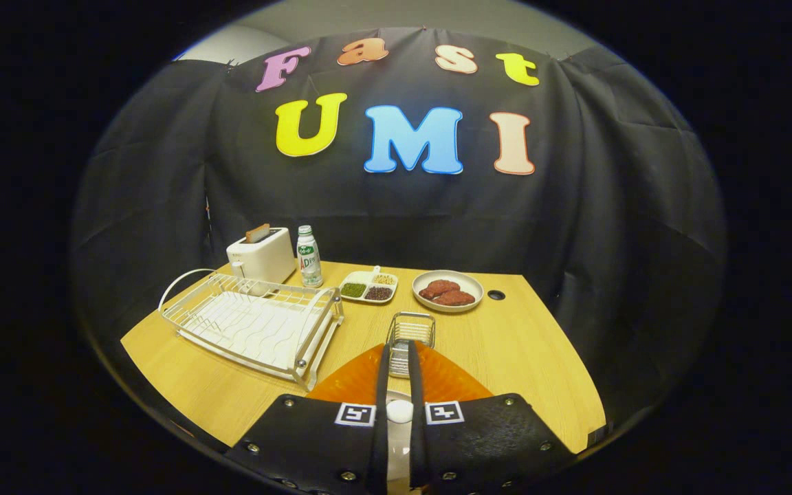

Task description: Take the plate from the dish rack, then take the spoon from the basket and place it into the plate.

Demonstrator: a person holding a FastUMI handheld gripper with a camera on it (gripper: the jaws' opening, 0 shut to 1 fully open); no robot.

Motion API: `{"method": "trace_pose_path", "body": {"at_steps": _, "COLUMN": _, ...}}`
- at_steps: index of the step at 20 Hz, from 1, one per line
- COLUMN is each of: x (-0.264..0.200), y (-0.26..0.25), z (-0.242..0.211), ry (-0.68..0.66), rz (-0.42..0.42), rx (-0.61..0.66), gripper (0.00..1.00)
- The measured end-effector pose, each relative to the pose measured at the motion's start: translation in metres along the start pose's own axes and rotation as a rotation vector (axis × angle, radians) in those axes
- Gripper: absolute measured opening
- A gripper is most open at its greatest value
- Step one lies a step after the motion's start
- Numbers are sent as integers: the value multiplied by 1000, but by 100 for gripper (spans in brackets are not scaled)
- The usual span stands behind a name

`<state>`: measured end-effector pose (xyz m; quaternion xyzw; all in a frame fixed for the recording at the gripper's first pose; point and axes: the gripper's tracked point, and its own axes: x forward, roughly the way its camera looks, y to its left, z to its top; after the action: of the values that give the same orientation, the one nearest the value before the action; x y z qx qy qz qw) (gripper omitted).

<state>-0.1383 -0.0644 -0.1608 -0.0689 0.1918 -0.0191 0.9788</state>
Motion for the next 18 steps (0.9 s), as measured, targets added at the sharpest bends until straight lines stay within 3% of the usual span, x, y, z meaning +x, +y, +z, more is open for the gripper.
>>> {"method": "trace_pose_path", "body": {"at_steps": 18, "x": 49, "y": 79, "z": -46, "ry": 135, "rz": 185, "rx": -95, "gripper": 12}}
